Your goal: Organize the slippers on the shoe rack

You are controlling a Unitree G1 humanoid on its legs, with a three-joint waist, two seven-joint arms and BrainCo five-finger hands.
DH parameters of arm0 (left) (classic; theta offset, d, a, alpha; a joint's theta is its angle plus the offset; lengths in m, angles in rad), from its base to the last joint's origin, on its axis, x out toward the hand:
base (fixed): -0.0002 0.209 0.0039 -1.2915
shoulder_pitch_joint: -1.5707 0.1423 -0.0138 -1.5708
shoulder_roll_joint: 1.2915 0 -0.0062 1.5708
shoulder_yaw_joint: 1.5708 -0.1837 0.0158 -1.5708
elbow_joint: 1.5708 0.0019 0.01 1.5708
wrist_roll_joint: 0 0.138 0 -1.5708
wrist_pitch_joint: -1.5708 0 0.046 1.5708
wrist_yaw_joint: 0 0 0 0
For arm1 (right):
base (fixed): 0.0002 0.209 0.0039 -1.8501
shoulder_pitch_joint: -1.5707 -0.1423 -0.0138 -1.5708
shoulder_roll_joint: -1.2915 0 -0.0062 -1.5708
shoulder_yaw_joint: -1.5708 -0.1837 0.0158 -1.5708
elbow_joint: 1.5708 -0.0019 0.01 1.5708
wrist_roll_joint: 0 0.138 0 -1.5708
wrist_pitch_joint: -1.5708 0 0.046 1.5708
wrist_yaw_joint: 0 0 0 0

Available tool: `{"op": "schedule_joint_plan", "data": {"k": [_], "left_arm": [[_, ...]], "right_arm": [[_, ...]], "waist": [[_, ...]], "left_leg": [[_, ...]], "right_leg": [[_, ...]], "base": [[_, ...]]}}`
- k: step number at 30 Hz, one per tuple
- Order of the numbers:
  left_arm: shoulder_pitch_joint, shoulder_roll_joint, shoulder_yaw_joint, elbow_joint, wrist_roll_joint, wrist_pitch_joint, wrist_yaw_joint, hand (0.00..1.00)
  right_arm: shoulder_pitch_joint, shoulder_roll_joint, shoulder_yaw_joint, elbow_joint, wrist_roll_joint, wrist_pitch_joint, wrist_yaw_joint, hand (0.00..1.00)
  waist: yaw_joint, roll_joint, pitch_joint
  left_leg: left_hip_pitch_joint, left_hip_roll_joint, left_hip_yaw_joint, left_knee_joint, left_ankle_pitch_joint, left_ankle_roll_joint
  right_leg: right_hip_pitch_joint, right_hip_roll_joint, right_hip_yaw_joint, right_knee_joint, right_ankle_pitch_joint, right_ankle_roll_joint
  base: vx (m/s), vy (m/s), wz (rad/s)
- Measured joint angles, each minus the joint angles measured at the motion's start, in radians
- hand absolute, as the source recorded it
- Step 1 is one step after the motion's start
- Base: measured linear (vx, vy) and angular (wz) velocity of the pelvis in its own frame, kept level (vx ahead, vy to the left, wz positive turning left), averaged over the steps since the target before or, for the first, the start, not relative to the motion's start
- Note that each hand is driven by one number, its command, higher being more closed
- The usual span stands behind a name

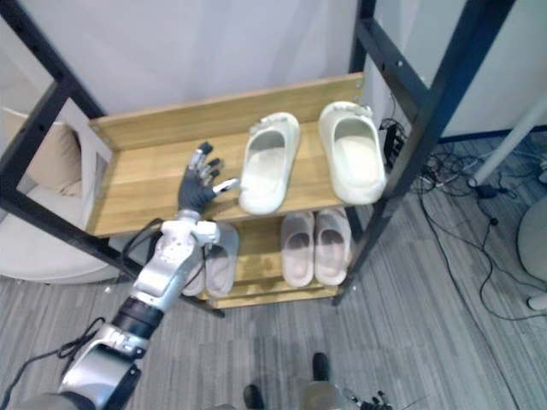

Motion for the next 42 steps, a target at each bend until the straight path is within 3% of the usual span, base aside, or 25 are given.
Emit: {"op": "schedule_joint_plan", "data": {"k": [4, 13, 18, 22, 37, 40, 42], "left_arm": [[0.018, -0.022, -0.042, -0.01, -0.01, -0.001, -0.042, 0.0], [0.003, -0.054, -0.153, -0.003, -0.02, -0.02, -0.062, 0.0], [-0.078, -0.079, -0.195, 0.084, -0.02, -0.019, -0.063, 0.0], [-0.103, -0.084, -0.183, 0.121, -0.02, -0.021, -0.057, 0.0], [-0.151, -0.062, -0.145, 0.166, -0.021, -0.015, -0.053, 0.0], [-0.133, -0.056, -0.145, 0.121, -0.023, -0.011, -0.057, 0.0], [-0.08, -0.029, -0.144, 0.006, -0.044, -0.012, -0.059, 0.0]], "right_arm": [[0.002, 0.002, 0.008, 0.001, 0.0, 0.0, 0.001, 0.0], [0.003, 0.001, 0.034, 0.001, 0.0, 0.0, 0.0, 0.0], [0.002, 0.005, 0.034, 0.001, 0.0, -0.003, 0.0, 0.0], [0.003, 0.007, 0.032, 0.001, 0.0, -0.003, -0.005, 0.0], [0.002, 0.012, 0.022, 0.0, 0.001, -0.003, -0.018, 0.0], [0.002, 0.012, 0.022, 0.0, 0.0, -0.003, -0.017, 0.0], [0.0, 0.012, 0.023, 0.0, 0.0, -0.003, -0.016, 0.0]], "waist": [[0.007, -0.021, -0.014], [0.008, -0.035, -0.024], [0.0, -0.043, -0.027], [-0.015, -0.044, -0.026], [-0.022, -0.044, -0.026], [-0.021, -0.044, -0.026], [-0.015, -0.044, -0.026]], "left_leg": [[0.005, 0.003, -0.015, 0.002, 0.001, -0.001], [0.007, 0.004, -0.021, -0.001, 0.001, -0.003], [0.016, 0.004, -0.004, -0.004, 0.0, -0.005], [0.015, 0.006, 0.002, -0.005, -0.002, -0.008], [0.015, 0.007, 0.013, -0.009, -0.005, -0.013], [0.015, 0.006, -0.003, -0.005, -0.005, -0.012], [0.014, 0.005, -0.01, -0.004, -0.001, -0.011]], "right_leg": [[0.015, 0.0, -0.017, 0.0, -0.007, 0.0], [0.021, 0.0, -0.027, -0.005, -0.01, 0.001], [0.022, 0.001, -0.011, -0.01, -0.009, 0.001], [0.019, 0.003, -0.005, -0.011, -0.009, 0.001], [0.012, 0.005, 0.004, -0.011, -0.007, 0.001], [0.02, 0.004, -0.01, -0.011, -0.007, 0.001], [0.024, 0.002, -0.018, -0.011, -0.007, 0.001]], "base": [[-0.01, -0.018, 0.12], [-0.01, -0.005, 0.03], [-0.01, -0.002, -0.07], [-0.01, -0.009, -0.05], [-0.01, -0.01, -0.02], [-0.04, -0.021, 0.14], [-0.04, -0.017, 0.09]]}}
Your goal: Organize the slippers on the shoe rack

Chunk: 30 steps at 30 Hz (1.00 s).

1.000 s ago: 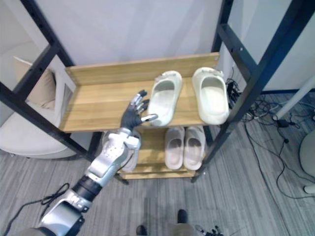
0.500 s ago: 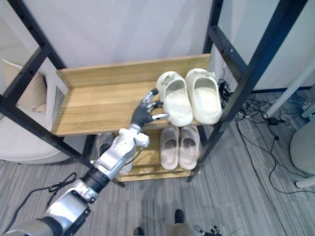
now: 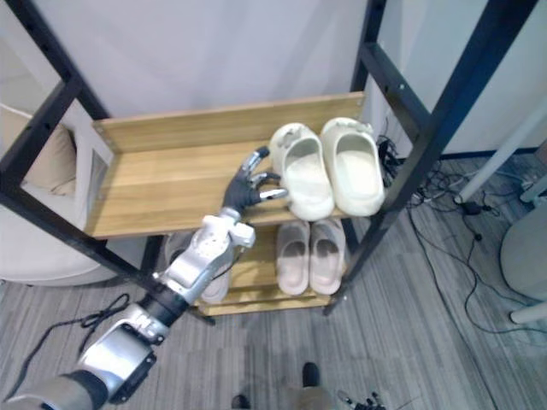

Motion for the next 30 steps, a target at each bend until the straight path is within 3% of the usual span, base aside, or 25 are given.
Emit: {"op": "schedule_joint_plan", "data": {"k": [5, 9, 12, 15, 18, 21, 25, 30], "left_arm": [[0.105, 0.014, 0.0, -0.174, -0.038, -0.004, -0.007, 0.0], [0.205, 0.044, -0.043, -0.34, -0.096, -0.01, -0.069, 0.0], [0.275, 0.047, -0.112, -0.409, -0.166, -0.013, -0.138, 0.0], [0.386, 0.116, -0.206, -0.428, -0.224, -0.006, -0.238, 0.0], [0.467, 0.155, -0.228, -0.423, -0.238, 0.003, -0.286, 0.0], [0.552, 0.159, -0.231, -0.298, -0.226, 0.014, -0.326, 0.0], [0.604, 0.15, -0.214, -0.11, -0.155, 0.037, -0.33, 0.0], [0.63, 0.089, -0.089, 0.21, -0.01, 0.05, -0.314, 0.0]], "right_arm": [[0.0, -0.006, 0.011, 0.001, -0.001, 0.001, 0.004, 0.0], [0.003, -0.013, 0.016, 0.003, -0.002, 0.001, 0.019, 0.0], [0.004, -0.015, 0.021, 0.006, -0.002, 0.001, 0.027, 0.0], [0.003, -0.022, 0.043, 0.015, -0.002, 0.001, 0.037, 0.0], [-0.001, -0.027, 0.053, 0.018, -0.003, 0.001, 0.041, 0.0], [-0.009, -0.038, 0.071, 0.033, -0.004, 0.0, 0.047, 0.0], [-0.016, -0.043, 0.089, 0.04, -0.004, 0.0, 0.048, 0.0], [-0.017, -0.033, 0.091, 0.043, -0.003, 0.0, 0.045, 0.0]], "waist": [[0.028, 0.0, 0.0], [0.055, 0.0, -0.001], [0.072, -0.003, -0.009], [0.075, -0.006, -0.036], [0.075, -0.005, -0.038], [0.082, -0.005, -0.04], [0.083, -0.007, -0.041], [0.087, -0.025, -0.051]], "left_leg": [[-0.001, -0.001, -0.024, 0.0, 0.007, 0.002], [-0.009, -0.002, -0.048, 0.005, 0.01, 0.005], [-0.015, -0.002, -0.054, 0.008, 0.011, 0.007], [-0.011, -0.002, -0.053, 0.004, 0.011, 0.007], [-0.009, -0.002, -0.053, 0.004, 0.011, 0.007], [-0.008, -0.001, -0.053, 0.008, 0.011, 0.007], [-0.015, 0.003, -0.052, 0.02, 0.009, 0.005], [-0.015, 0.016, -0.049, 0.022, 0.004, -0.002]], "right_leg": [[0.009, -0.001, -0.019, 0.0, 0.0, -0.001], [0.014, -0.007, -0.025, 0.008, -0.011, 0.001], [-0.006, -0.011, -0.032, 0.05, -0.033, 0.003], [-0.004, -0.009, -0.035, 0.05, -0.035, 0.003], [-0.002, -0.008, -0.035, 0.05, -0.035, 0.003], [0.0, -0.008, -0.034, 0.051, -0.035, 0.002], [-0.001, -0.005, -0.033, 0.049, -0.036, 0.0], [-0.001, 0.008, -0.025, 0.042, -0.035, -0.002]], "base": [[-0.04, -0.017, 0.13], [-0.03, -0.005, 0.2], [0.0, 0.003, 0.07], [0.01, 0.001, 0.0], [0.0, 0.0, 0.0], [-0.03, -0.004, 0.0], [-0.02, -0.008, 0.0], [-0.01, -0.023, -0.06]]}}
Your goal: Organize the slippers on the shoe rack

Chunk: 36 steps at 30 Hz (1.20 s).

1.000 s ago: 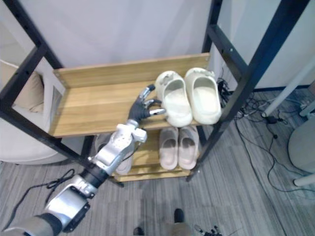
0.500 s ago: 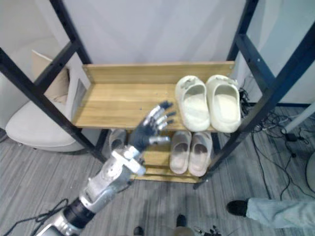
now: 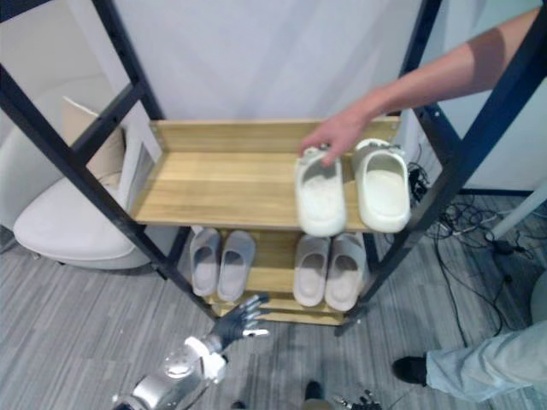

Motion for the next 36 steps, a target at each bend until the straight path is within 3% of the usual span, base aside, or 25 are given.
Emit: {"op": "schedule_joint_plan", "data": {"k": [5, 9, 15, 23, 36], "left_arm": [[-0.017, -0.098, 0.182, 0.394, 0.184, 0.024, 0.058, 0.0], [-0.023, -0.109, 0.291, 0.548, 0.293, 0.039, 0.101, 0.0], [-0.012, -0.119, 0.404, 0.58, 0.37, 0.059, 0.16, 0.0], [-0.013, -0.151, 0.473, 0.619, 0.391, 0.07, 0.186, 0.0], [-0.026, -0.17, 0.479, 0.618, 0.413, 0.069, 0.191, 0.0]], "right_arm": [[-0.021, 0.014, -0.004, 0.044, 0.0, 0.003, -0.019, 0.0], [-0.029, 0.025, -0.034, 0.063, -0.001, 0.003, -0.027, 0.0], [-0.037, 0.028, -0.062, 0.08, -0.037, 0.004, -0.029, 0.0], [-0.047, 0.032, -0.082, 0.085, -0.037, 0.009, -0.029, 0.0], [-0.092, 0.032, -0.113, 0.113, -0.039, 0.009, -0.028, 0.0]], "waist": [[0.002, -0.022, -0.013], [0.006, -0.027, -0.01], [0.016, -0.028, -0.009], [0.017, -0.025, -0.005], [0.017, -0.016, 0.007]], "left_leg": [[0.002, 0.014, 0.013, 0.0, 0.0, -0.009], [0.02, 0.019, 0.018, -0.001, -0.003, -0.015], [0.032, 0.021, 0.027, -0.001, -0.009, -0.022], [0.035, 0.033, 0.037, -0.001, -0.014, -0.03], [0.036, 0.038, 0.039, -0.002, -0.017, -0.034]], "right_leg": [[0.003, 0.015, 0.004, -0.017, 0.01, -0.015], [0.025, 0.022, 0.009, -0.029, 0.012, -0.017], [0.036, 0.026, 0.02, -0.04, 0.014, -0.019], [0.033, 0.039, 0.029, -0.042, 0.011, -0.024], [0.034, 0.054, 0.034, -0.042, 0.008, -0.031]], "base": [[0.02, -0.026, -0.07], [0.02, -0.007, -0.02], [-0.01, -0.005, -0.06], [0.0, -0.013, -0.05], [0.01, -0.003, 0.0]]}}
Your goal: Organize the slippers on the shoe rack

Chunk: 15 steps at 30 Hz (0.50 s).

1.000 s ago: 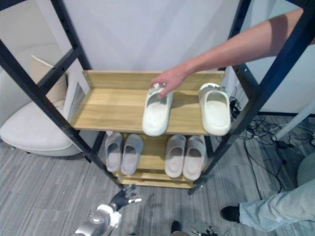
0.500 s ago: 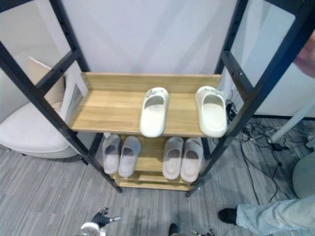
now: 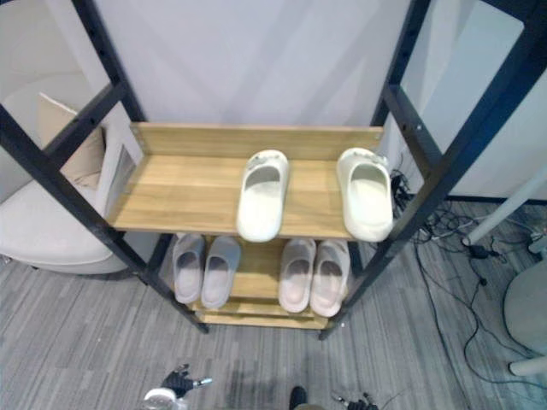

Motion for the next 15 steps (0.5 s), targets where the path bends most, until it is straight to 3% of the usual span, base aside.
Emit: {"op": "schedule_joint_plan", "data": {"k": [6, 12, 15], "left_arm": [[-0.005, 0.001, -0.059, -0.006, 0.015, -0.002, -0.003, 0.0], [-0.033, 0.005, -0.322, -0.186, 0.002, -0.022, -0.039, 0.0], [-0.049, 0.01, -0.476, -0.377, -0.051, -0.044, -0.08, 0.0]], "right_arm": [[0.001, 0.0, -0.001, 0.0, 0.0, 0.0, 0.0, 0.0], [0.005, -0.001, 0.002, -0.001, 0.001, 0.0, 0.0, 0.0], [0.008, -0.001, 0.003, -0.003, 0.001, -0.002, 0.002, 0.0]], "waist": [[0.0, 0.0, 0.001], [0.0, -0.001, 0.001], [0.0, 0.0, 0.001]], "left_leg": [[0.0, 0.005, 0.001, 0.001, 0.0, 0.0], [-0.001, 0.007, 0.001, 0.001, -0.001, -0.001], [-0.002, 0.008, 0.0, 0.001, -0.002, -0.002]], "right_leg": [[0.0, 0.001, 0.005, 0.0, 0.001, -0.001], [-0.001, 0.002, 0.005, 0.0, 0.001, -0.001], [-0.001, 0.001, 0.003, 0.0, -0.001, -0.002]], "base": [[0.0, 0.0, 0.0], [0.0, 0.0, 0.0], [0.0, 0.0, 0.0]]}}
